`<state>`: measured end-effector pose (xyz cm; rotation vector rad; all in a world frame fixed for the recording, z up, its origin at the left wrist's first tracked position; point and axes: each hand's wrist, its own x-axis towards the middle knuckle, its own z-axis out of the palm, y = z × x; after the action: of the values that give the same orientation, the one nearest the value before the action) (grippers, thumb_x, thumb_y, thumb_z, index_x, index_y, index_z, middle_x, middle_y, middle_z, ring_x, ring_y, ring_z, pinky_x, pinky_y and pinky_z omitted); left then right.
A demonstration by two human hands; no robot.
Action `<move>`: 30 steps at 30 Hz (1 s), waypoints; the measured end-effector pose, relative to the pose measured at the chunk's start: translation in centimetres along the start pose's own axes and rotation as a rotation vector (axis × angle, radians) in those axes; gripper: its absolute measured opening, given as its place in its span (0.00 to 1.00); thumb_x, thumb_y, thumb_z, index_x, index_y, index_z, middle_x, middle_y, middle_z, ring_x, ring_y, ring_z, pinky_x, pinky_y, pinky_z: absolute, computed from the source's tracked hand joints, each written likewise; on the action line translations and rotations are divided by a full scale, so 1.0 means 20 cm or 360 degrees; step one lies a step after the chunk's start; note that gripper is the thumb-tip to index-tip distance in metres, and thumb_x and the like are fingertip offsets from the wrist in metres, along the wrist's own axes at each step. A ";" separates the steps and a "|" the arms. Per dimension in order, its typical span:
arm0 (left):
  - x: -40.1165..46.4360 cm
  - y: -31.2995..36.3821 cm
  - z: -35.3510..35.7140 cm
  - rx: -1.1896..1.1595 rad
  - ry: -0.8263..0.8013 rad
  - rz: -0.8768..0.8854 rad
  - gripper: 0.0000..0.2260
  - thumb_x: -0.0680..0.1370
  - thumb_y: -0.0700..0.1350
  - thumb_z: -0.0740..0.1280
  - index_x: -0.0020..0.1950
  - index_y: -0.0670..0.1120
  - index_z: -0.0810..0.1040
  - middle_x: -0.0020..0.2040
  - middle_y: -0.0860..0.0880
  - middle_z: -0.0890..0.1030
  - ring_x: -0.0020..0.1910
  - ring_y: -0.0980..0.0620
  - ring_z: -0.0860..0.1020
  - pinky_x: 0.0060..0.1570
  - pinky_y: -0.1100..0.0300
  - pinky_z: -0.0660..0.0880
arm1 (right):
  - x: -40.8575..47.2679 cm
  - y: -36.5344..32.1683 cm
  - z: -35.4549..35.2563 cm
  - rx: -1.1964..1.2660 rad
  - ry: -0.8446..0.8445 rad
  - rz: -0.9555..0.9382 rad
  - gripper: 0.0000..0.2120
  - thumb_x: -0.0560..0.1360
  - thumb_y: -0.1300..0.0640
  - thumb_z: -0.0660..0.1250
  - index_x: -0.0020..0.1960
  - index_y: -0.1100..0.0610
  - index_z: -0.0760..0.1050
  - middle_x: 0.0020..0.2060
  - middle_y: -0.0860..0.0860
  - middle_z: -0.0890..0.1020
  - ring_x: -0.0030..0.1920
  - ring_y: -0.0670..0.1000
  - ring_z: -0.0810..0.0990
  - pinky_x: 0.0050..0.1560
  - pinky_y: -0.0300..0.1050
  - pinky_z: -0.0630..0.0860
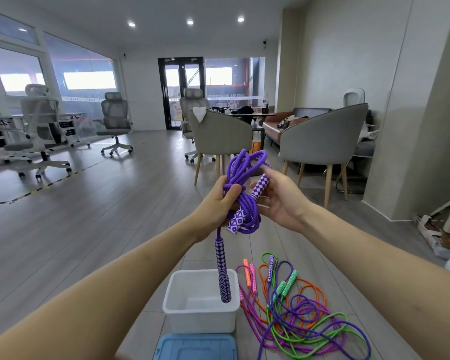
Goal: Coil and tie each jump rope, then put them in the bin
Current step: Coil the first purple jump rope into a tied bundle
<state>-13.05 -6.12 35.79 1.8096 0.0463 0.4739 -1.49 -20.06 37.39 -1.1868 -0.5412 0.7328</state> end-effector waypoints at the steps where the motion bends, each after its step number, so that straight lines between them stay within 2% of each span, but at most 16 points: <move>1: -0.01 0.01 0.01 0.0006 -0.0038 -0.0007 0.13 0.86 0.51 0.57 0.70 0.50 0.67 0.41 0.48 0.78 0.32 0.55 0.78 0.32 0.63 0.75 | 0.00 0.00 -0.01 -0.0006 0.0019 0.0013 0.28 0.81 0.35 0.61 0.64 0.58 0.78 0.47 0.58 0.82 0.47 0.56 0.83 0.50 0.52 0.83; 3: -0.01 0.02 0.02 0.0025 -0.0104 -0.0007 0.12 0.87 0.49 0.57 0.70 0.49 0.67 0.41 0.48 0.78 0.31 0.57 0.78 0.31 0.65 0.74 | 0.00 0.01 -0.02 -0.0109 0.0063 0.0003 0.31 0.80 0.30 0.58 0.66 0.54 0.78 0.49 0.60 0.82 0.50 0.58 0.84 0.51 0.55 0.84; 4: -0.02 0.02 0.02 0.0038 -0.0127 -0.0008 0.11 0.87 0.49 0.58 0.69 0.50 0.67 0.41 0.48 0.79 0.31 0.57 0.77 0.31 0.65 0.74 | 0.00 0.01 -0.03 -0.0138 0.0110 -0.0026 0.30 0.80 0.31 0.57 0.66 0.53 0.78 0.51 0.61 0.82 0.51 0.59 0.84 0.49 0.54 0.84; 6: -0.02 0.01 0.02 0.0062 -0.0154 -0.0022 0.11 0.87 0.49 0.58 0.69 0.51 0.67 0.45 0.45 0.80 0.33 0.56 0.79 0.34 0.63 0.76 | 0.01 0.02 -0.03 -0.0081 0.0183 -0.0106 0.23 0.83 0.39 0.59 0.66 0.55 0.78 0.57 0.62 0.80 0.54 0.59 0.82 0.48 0.54 0.84; 7: -0.02 0.01 0.01 0.0089 -0.0164 -0.0036 0.11 0.87 0.49 0.58 0.69 0.50 0.67 0.47 0.43 0.80 0.34 0.56 0.80 0.34 0.63 0.76 | 0.01 0.01 -0.03 -0.0007 0.0200 -0.0156 0.19 0.84 0.46 0.59 0.67 0.56 0.77 0.57 0.62 0.79 0.55 0.59 0.81 0.52 0.55 0.84; 9: -0.02 0.00 0.01 0.0175 -0.0184 -0.0047 0.11 0.87 0.47 0.58 0.69 0.49 0.66 0.47 0.42 0.79 0.34 0.58 0.79 0.34 0.67 0.75 | 0.01 -0.01 -0.04 0.0132 0.0197 -0.0215 0.18 0.85 0.54 0.56 0.69 0.60 0.77 0.58 0.62 0.79 0.55 0.59 0.79 0.61 0.56 0.79; 11: -0.03 -0.02 0.01 0.0239 -0.0196 -0.0055 0.12 0.87 0.47 0.58 0.70 0.49 0.66 0.47 0.40 0.77 0.33 0.59 0.78 0.32 0.69 0.73 | 0.00 -0.02 -0.04 0.0174 0.0157 -0.0211 0.22 0.84 0.52 0.57 0.70 0.65 0.75 0.56 0.62 0.81 0.56 0.59 0.80 0.68 0.58 0.75; 14: -0.02 -0.02 0.00 0.0286 -0.0183 -0.0084 0.11 0.87 0.48 0.58 0.69 0.50 0.66 0.47 0.41 0.77 0.32 0.59 0.77 0.32 0.69 0.73 | -0.02 -0.02 -0.04 0.0132 0.0080 -0.0201 0.27 0.83 0.43 0.60 0.68 0.64 0.77 0.59 0.61 0.83 0.61 0.61 0.82 0.69 0.58 0.75; 16: -0.02 -0.02 0.00 0.0268 -0.0161 -0.0110 0.12 0.87 0.48 0.58 0.70 0.49 0.66 0.45 0.43 0.77 0.30 0.60 0.76 0.30 0.69 0.72 | -0.02 -0.02 -0.05 0.0137 0.0022 -0.0241 0.25 0.84 0.44 0.61 0.69 0.63 0.76 0.63 0.63 0.82 0.64 0.62 0.81 0.71 0.59 0.74; 18: -0.03 -0.01 0.00 0.0242 -0.0157 -0.0135 0.12 0.87 0.49 0.58 0.70 0.49 0.66 0.43 0.44 0.76 0.29 0.60 0.75 0.29 0.69 0.71 | -0.01 -0.02 -0.06 0.0155 -0.0012 -0.0318 0.23 0.83 0.47 0.63 0.70 0.63 0.74 0.63 0.64 0.80 0.64 0.63 0.80 0.70 0.63 0.74; 20: -0.03 -0.02 0.00 0.0219 -0.0168 -0.0153 0.11 0.87 0.50 0.58 0.69 0.50 0.67 0.42 0.46 0.76 0.28 0.59 0.74 0.28 0.67 0.70 | -0.01 -0.02 -0.05 0.0106 0.0007 -0.0406 0.21 0.81 0.50 0.67 0.67 0.62 0.73 0.59 0.63 0.80 0.59 0.63 0.80 0.67 0.66 0.76; 24: 0.00 -0.04 0.02 0.0191 -0.0146 -0.0200 0.11 0.86 0.54 0.58 0.65 0.52 0.69 0.39 0.49 0.78 0.30 0.55 0.73 0.31 0.61 0.69 | -0.01 0.01 -0.01 -0.0207 0.0182 -0.0671 0.13 0.79 0.53 0.70 0.58 0.59 0.73 0.51 0.61 0.84 0.49 0.62 0.85 0.51 0.59 0.83; 27: 0.01 -0.04 0.04 0.0126 -0.0024 -0.0221 0.12 0.86 0.56 0.58 0.65 0.50 0.69 0.38 0.49 0.77 0.29 0.55 0.74 0.31 0.61 0.70 | 0.00 0.03 0.00 -0.0459 0.0245 -0.0856 0.09 0.81 0.51 0.68 0.54 0.57 0.74 0.48 0.59 0.84 0.48 0.62 0.86 0.48 0.58 0.85; 30: 0.03 -0.04 0.04 0.0032 0.0101 -0.0222 0.14 0.86 0.55 0.58 0.66 0.47 0.69 0.34 0.52 0.75 0.26 0.57 0.71 0.27 0.63 0.68 | -0.01 0.04 0.02 -0.0636 0.0204 -0.0896 0.07 0.84 0.51 0.64 0.54 0.54 0.77 0.49 0.55 0.85 0.50 0.59 0.85 0.51 0.55 0.85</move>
<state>-12.07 -6.51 34.92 1.7970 0.2200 0.4325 -1.99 -19.81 36.67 -1.3489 -0.8924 0.0643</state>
